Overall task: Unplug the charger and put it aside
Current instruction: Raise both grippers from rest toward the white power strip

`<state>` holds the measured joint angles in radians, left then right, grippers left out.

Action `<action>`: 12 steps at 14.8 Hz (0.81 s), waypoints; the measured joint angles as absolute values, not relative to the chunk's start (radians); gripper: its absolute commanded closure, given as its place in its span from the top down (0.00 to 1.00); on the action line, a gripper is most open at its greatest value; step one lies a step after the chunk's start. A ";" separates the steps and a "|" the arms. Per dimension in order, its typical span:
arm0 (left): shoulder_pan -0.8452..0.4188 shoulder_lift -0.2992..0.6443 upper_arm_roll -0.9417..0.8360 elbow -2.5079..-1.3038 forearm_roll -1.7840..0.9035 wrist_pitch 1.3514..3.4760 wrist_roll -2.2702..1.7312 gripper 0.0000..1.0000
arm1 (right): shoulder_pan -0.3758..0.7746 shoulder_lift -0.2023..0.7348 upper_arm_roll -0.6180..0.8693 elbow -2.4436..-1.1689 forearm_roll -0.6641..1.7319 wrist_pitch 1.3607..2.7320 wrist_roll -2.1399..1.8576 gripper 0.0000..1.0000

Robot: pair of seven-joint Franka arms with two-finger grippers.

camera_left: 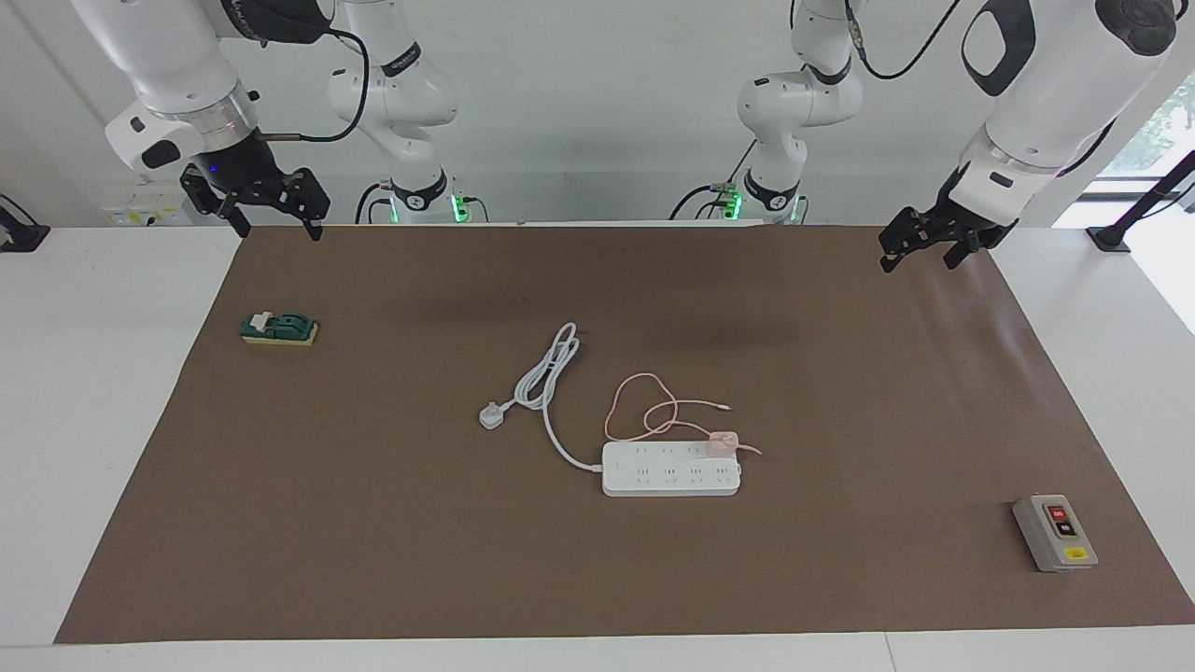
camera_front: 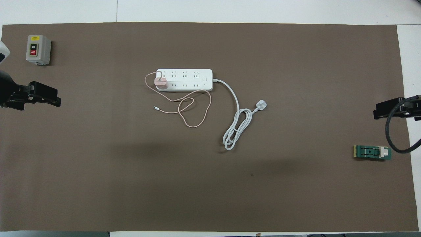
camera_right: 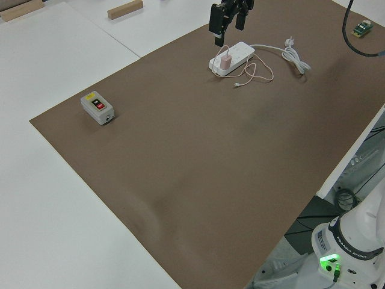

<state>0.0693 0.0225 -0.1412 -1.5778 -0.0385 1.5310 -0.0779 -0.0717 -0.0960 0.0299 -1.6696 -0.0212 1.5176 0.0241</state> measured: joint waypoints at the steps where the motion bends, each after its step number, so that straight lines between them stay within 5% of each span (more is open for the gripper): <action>1: 0.069 0.022 -0.141 -1.578 -0.039 1.531 -0.078 1.00 | -0.072 -0.096 0.030 -1.670 -0.021 1.518 0.024 1.00; 12: 0.070 0.022 -0.128 -1.580 -0.039 1.526 -0.096 1.00 | -0.047 -0.096 0.038 -1.677 -0.018 1.541 0.460 0.99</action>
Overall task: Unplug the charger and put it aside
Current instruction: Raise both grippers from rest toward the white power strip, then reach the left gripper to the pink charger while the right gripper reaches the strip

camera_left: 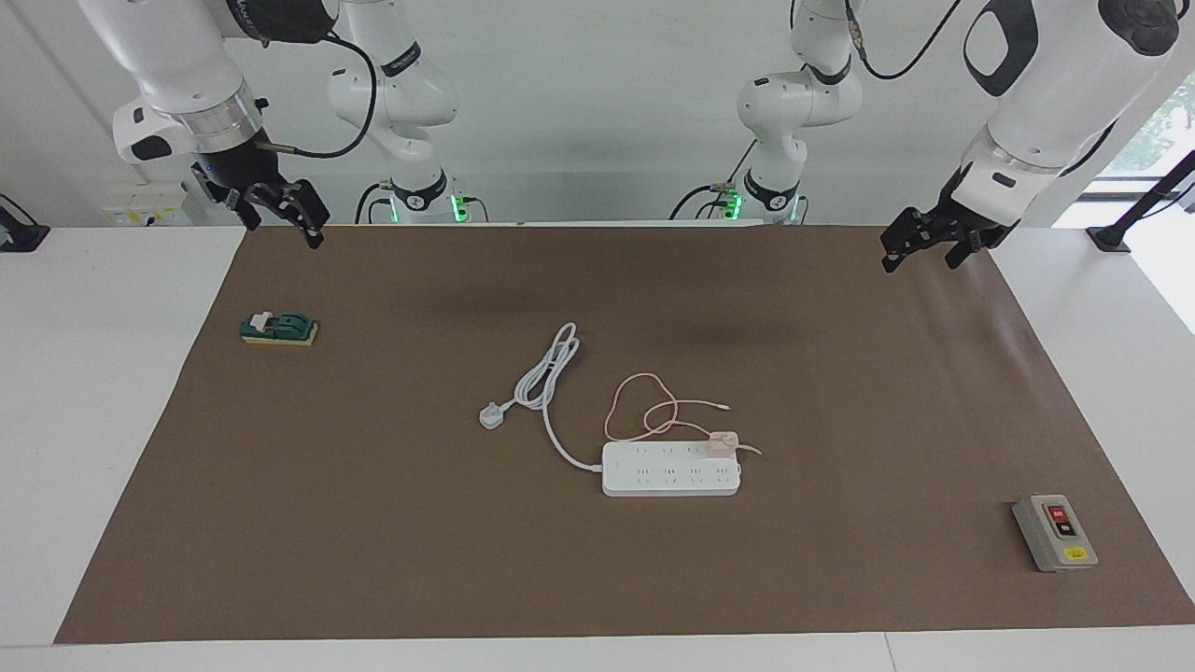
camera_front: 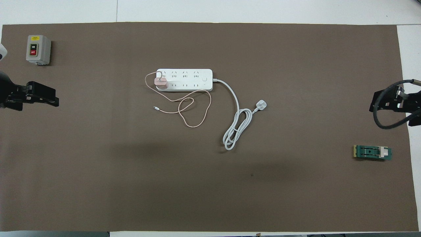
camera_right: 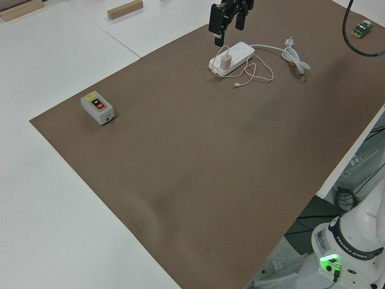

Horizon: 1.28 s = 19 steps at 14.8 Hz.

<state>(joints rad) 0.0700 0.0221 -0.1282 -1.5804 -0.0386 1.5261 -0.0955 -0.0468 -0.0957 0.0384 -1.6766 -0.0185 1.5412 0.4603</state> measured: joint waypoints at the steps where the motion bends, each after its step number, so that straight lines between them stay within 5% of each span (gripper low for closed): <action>1: 0.070 0.021 -0.127 -1.585 -0.039 1.523 -0.139 1.00 | -0.036 -0.094 0.042 -1.683 -0.016 1.552 0.544 0.98; 9: 0.055 0.043 -0.155 -1.605 -0.069 1.609 -0.795 1.00 | 0.007 0.013 0.046 -1.733 0.246 1.705 1.054 0.97; 19: -0.115 0.343 -0.158 -1.483 -0.038 1.804 -1.791 1.00 | 0.111 0.248 0.047 -1.695 0.614 1.913 1.344 0.96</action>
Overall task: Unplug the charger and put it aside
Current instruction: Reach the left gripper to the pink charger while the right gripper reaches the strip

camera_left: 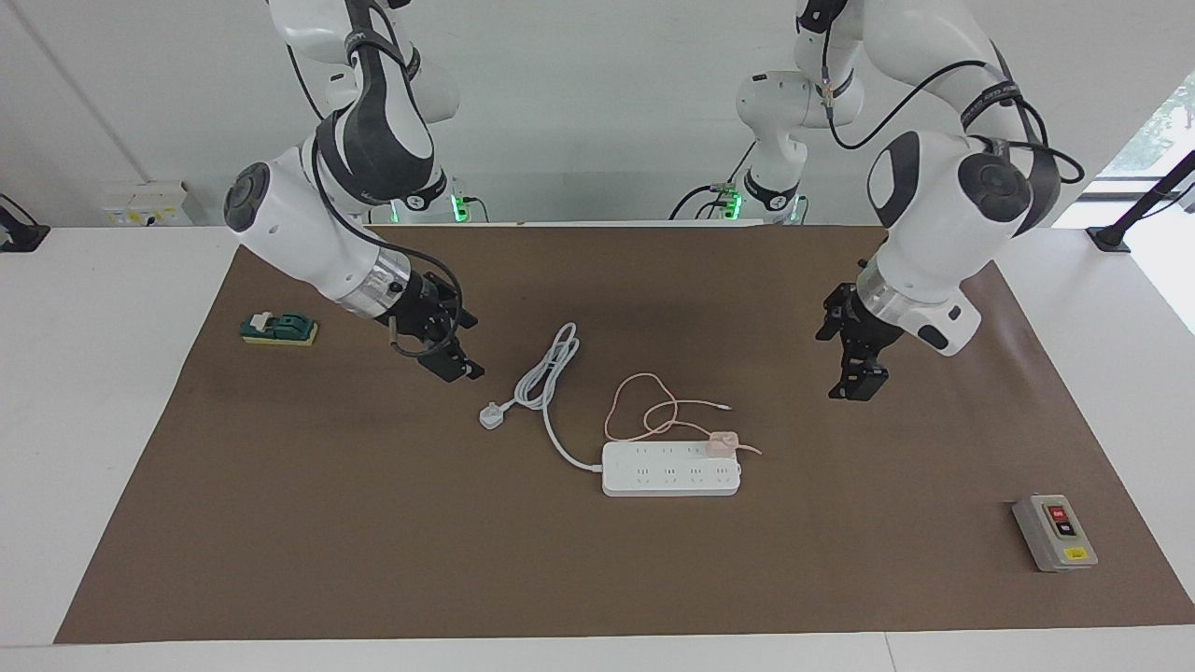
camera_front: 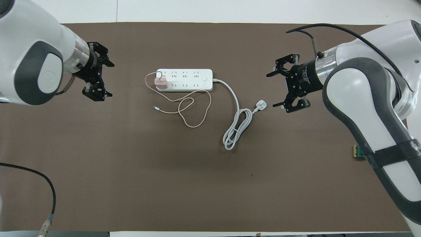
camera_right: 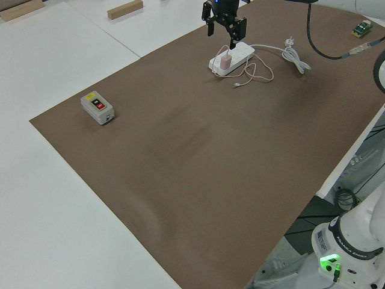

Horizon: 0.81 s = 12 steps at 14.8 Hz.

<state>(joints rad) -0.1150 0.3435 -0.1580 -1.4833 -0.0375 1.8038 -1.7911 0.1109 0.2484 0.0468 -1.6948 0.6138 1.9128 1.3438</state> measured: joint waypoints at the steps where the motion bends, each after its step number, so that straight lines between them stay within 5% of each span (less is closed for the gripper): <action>1: -0.126 0.364 -0.157 -1.480 -0.035 1.830 -1.837 1.00 | 0.113 0.279 0.047 -1.673 0.650 1.914 1.350 0.96; 7: -0.217 0.543 -0.155 -1.388 -0.028 1.938 -2.100 1.00 | 0.172 0.526 0.048 -1.492 0.744 1.973 1.444 0.96; 12: -0.244 0.588 -0.153 -1.367 -0.018 1.961 -2.124 1.00 | 0.286 0.589 0.048 -1.483 0.771 2.149 1.509 0.96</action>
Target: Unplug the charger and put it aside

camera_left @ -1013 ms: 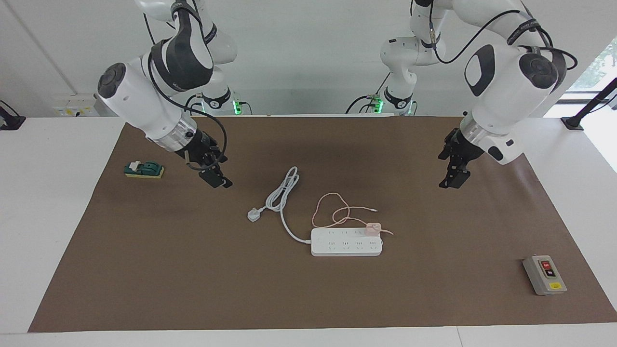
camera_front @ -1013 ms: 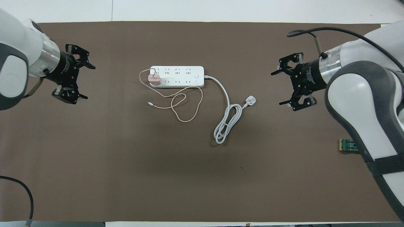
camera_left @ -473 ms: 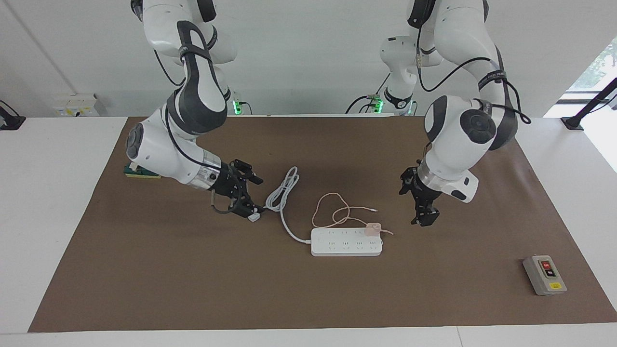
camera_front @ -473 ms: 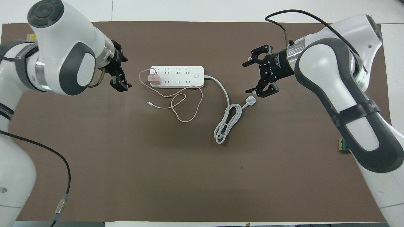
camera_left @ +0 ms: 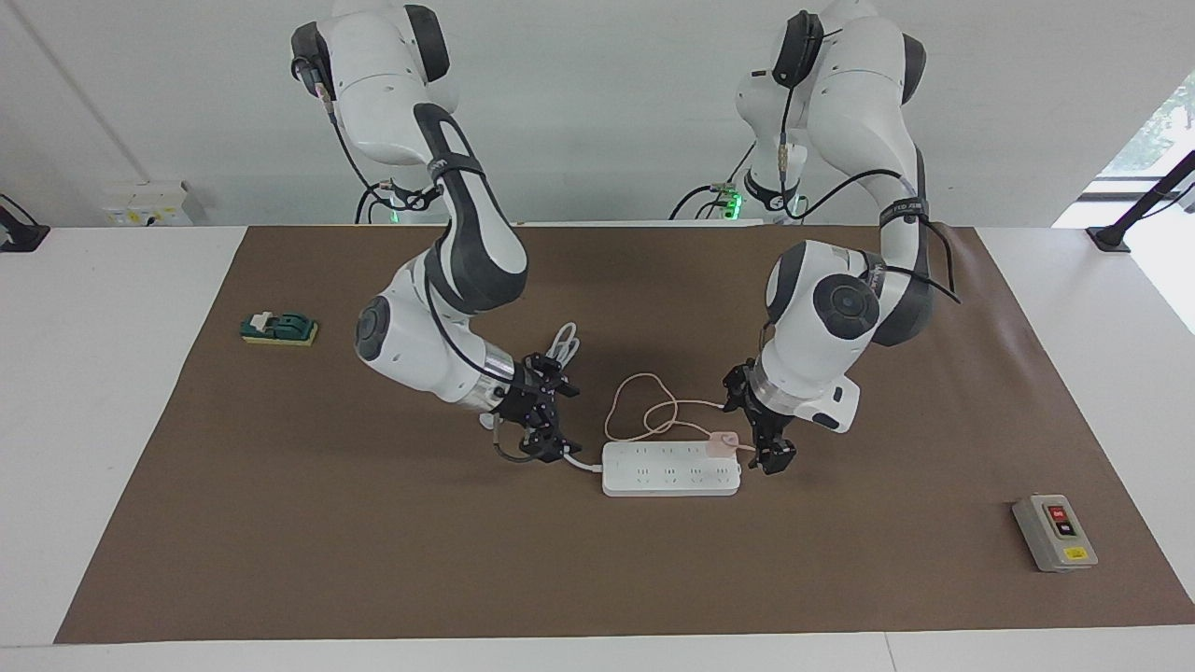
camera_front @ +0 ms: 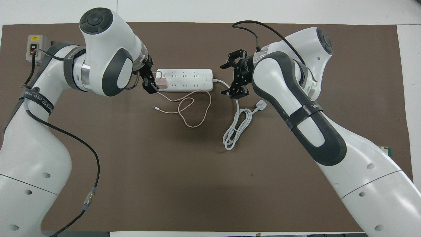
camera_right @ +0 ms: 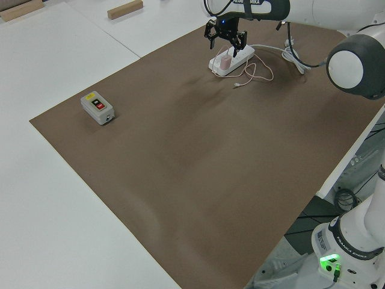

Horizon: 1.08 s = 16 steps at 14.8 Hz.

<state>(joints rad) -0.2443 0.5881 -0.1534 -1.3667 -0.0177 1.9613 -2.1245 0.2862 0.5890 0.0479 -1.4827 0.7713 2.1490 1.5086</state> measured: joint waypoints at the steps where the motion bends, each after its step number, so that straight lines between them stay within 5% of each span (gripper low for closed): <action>1: -0.244 0.590 -0.153 -1.367 -0.017 1.973 -2.131 1.00 | 0.290 0.597 0.048 -1.483 0.783 2.163 1.510 0.96; 16: -0.289 0.604 -0.150 -1.501 0.027 2.144 -2.173 1.00 | 0.370 0.764 0.044 -1.384 0.797 2.261 1.510 0.96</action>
